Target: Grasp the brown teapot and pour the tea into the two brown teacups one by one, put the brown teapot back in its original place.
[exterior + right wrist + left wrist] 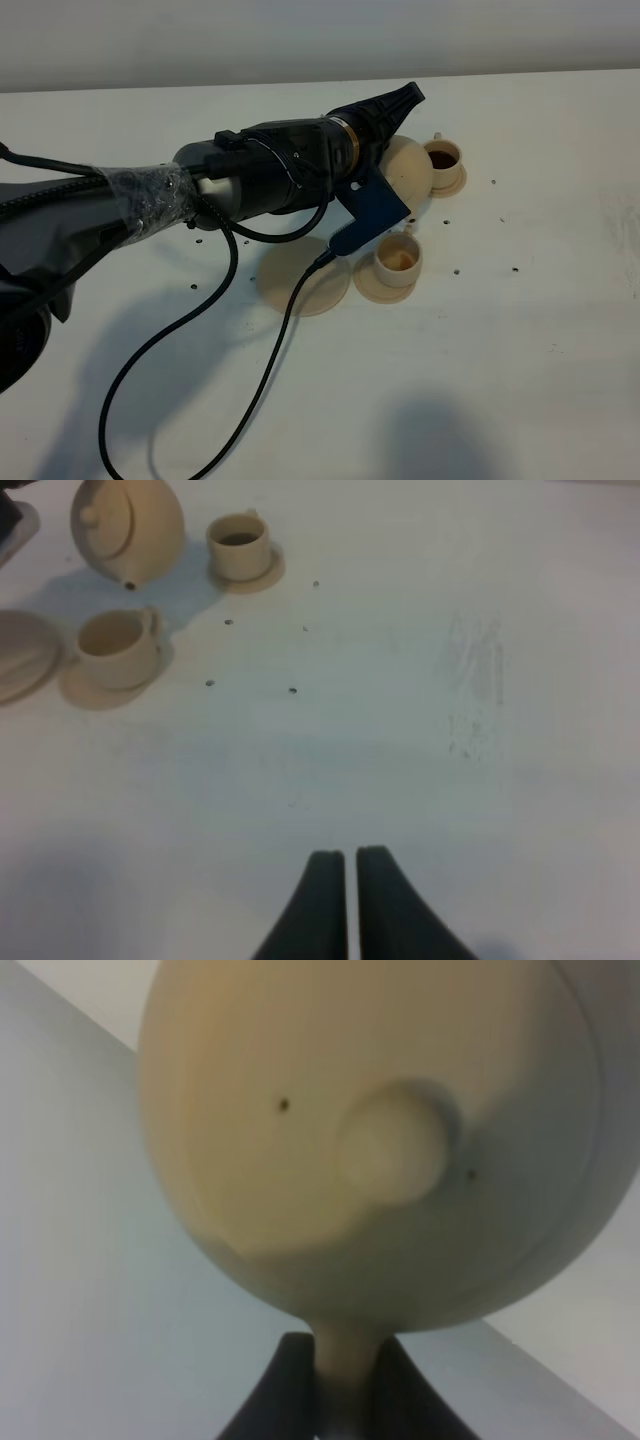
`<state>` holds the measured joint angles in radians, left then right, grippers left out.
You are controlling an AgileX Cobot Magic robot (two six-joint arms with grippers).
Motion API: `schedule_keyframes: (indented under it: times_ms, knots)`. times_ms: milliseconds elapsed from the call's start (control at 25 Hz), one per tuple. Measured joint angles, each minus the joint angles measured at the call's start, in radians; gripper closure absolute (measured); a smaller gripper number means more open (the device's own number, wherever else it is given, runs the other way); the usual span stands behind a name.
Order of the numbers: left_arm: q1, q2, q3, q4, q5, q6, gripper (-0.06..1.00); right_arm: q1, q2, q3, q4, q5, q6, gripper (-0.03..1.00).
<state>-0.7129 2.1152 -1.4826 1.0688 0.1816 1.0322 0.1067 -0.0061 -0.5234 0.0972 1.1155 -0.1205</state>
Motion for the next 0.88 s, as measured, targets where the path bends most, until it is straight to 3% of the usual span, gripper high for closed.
schedule_keyframes:
  times_ms: [200, 400, 880]
  knots:
    - [-0.002, -0.006, 0.011, 0.008, -0.002, 0.021, 0.86, 0.000, 0.000, 0.000, 0.000, 0.000, 0.000, 0.94]
    - [-0.001, -0.052, 0.095, 0.071, -0.044, 0.019, 0.86, 0.000, 0.000, 0.000, 0.000, 0.000, 0.000, 0.94]
    - [0.012, -0.062, 0.106, 0.079, -0.085, -0.006, 0.86, 0.000, 0.000, 0.000, 0.000, 0.000, 0.000, 0.94]
